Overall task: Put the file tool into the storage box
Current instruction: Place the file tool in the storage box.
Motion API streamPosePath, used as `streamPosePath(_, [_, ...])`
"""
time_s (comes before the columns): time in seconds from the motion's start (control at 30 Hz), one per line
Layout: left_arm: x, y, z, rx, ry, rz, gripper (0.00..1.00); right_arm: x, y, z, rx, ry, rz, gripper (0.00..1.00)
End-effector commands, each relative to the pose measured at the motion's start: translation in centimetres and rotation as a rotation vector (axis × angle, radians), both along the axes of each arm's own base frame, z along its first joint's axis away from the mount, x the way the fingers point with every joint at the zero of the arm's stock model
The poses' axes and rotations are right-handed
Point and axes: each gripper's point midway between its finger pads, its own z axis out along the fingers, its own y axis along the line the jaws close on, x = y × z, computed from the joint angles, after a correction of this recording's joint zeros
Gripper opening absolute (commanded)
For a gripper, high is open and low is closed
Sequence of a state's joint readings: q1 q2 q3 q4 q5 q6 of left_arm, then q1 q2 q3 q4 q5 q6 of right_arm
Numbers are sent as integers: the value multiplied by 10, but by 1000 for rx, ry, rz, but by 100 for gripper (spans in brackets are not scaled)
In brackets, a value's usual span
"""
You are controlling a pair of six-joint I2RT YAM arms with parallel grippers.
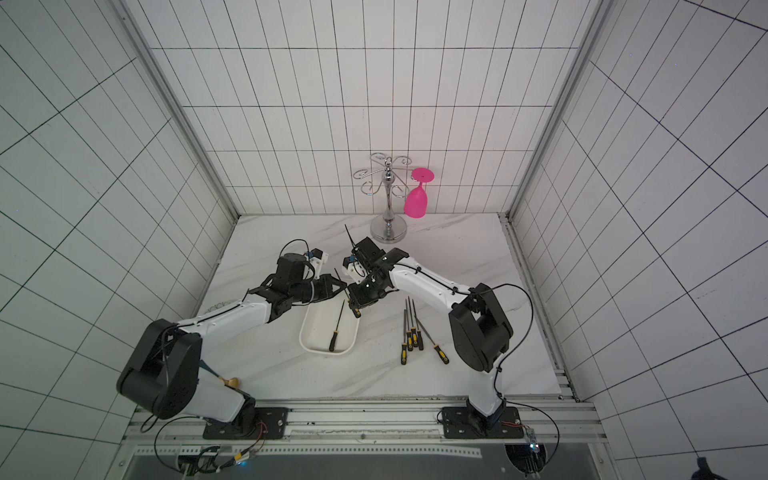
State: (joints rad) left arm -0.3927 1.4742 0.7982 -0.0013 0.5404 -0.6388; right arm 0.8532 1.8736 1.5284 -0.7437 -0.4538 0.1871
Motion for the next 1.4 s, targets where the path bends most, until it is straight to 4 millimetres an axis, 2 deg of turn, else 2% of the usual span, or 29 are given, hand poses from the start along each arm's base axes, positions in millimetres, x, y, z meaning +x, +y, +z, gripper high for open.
streamPosePath(0.0, [4,5,-6,25,-19,19,0,-6,6,28,61,-20,36,10])
streamPosePath(0.23, [2,3,-3,9,-23,7,0,-7,8,32,77,-20,40,11])
streamPosePath(0.37, [-1,5,-2,29,-25,1,0,-5,6,34,71,-30,22,35])
streamPosePath(0.5, [-11,14,-10,145,-12,-3,0,3,-1,31,51,-54,-17,39])
streamPosePath(0.6, [-25,16,-20,304,-27,-45,0,17,-11,27,31,-88,-91,39])
streamPosePath(0.67, [-38,11,-27,395,-41,-109,0,30,-22,22,15,-100,-167,39])
streamPosePath(0.8, [-55,4,-46,481,5,-190,0,50,-49,11,-13,-72,-311,39])
streamPosePath(0.87, [-56,5,-56,518,38,-200,0,56,-60,6,-25,-57,-365,39])
streamPosePath(1.03, [-52,8,-72,566,86,-193,0,58,-77,-5,-75,-49,-417,40])
streamPosePath(1.1, [-51,7,-75,569,97,-194,19,55,-87,-13,-118,-38,-429,41])
streamPosePath(1.2, [-48,5,-75,567,99,-194,37,47,-106,-28,-198,-25,-448,41])
streamPosePath(1.37, [-42,3,-69,558,72,-175,46,21,-134,-44,-297,14,-442,40])
